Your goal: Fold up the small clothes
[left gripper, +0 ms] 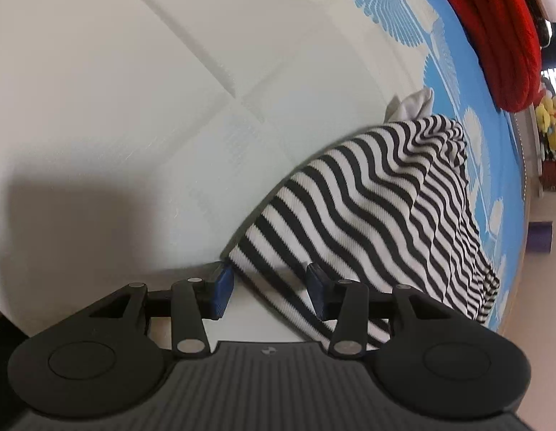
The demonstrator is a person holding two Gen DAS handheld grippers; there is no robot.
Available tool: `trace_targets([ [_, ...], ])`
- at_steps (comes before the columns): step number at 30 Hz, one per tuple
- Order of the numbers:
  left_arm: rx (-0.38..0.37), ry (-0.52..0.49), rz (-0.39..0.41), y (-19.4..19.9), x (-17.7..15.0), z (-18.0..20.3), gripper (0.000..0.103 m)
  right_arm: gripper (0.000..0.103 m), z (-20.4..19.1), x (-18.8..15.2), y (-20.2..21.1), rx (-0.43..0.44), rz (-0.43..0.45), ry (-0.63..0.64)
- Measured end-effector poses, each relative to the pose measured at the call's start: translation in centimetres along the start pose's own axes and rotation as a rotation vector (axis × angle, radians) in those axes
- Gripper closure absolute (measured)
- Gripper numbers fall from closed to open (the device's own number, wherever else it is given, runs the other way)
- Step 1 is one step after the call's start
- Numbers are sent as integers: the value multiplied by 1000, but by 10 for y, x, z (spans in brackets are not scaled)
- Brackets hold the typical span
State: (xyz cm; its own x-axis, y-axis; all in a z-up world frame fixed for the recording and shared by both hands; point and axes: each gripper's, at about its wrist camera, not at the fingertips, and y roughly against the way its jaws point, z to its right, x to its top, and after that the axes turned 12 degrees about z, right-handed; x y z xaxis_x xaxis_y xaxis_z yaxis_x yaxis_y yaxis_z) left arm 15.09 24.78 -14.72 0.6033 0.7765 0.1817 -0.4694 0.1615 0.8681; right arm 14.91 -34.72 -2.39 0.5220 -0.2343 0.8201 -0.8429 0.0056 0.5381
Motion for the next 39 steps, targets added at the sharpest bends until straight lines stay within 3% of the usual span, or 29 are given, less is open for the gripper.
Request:
trace_targets([
  [8, 37, -61, 61, -8, -2, 21, 58, 63, -4, 0, 0, 7, 13, 58],
  [15, 45, -139, 78, -12, -9, 37, 87, 63, -5, -2, 0, 5, 5, 81],
  [18, 39, -170, 85, -12, -11, 41, 92, 63, -7, -3, 0, 3, 4, 92],
  [26, 17, -260, 124, 0, -12, 45, 96, 63, -7, -5, -3, -22, -12, 97],
  [34, -67, -240, 170, 27, -6, 31, 97, 63, -18, -6, -7, -43, -12, 83],
  [39, -38, -220, 206, 44, 1, 16, 97, 63, -26, -6, -12, -49, -17, 60],
])
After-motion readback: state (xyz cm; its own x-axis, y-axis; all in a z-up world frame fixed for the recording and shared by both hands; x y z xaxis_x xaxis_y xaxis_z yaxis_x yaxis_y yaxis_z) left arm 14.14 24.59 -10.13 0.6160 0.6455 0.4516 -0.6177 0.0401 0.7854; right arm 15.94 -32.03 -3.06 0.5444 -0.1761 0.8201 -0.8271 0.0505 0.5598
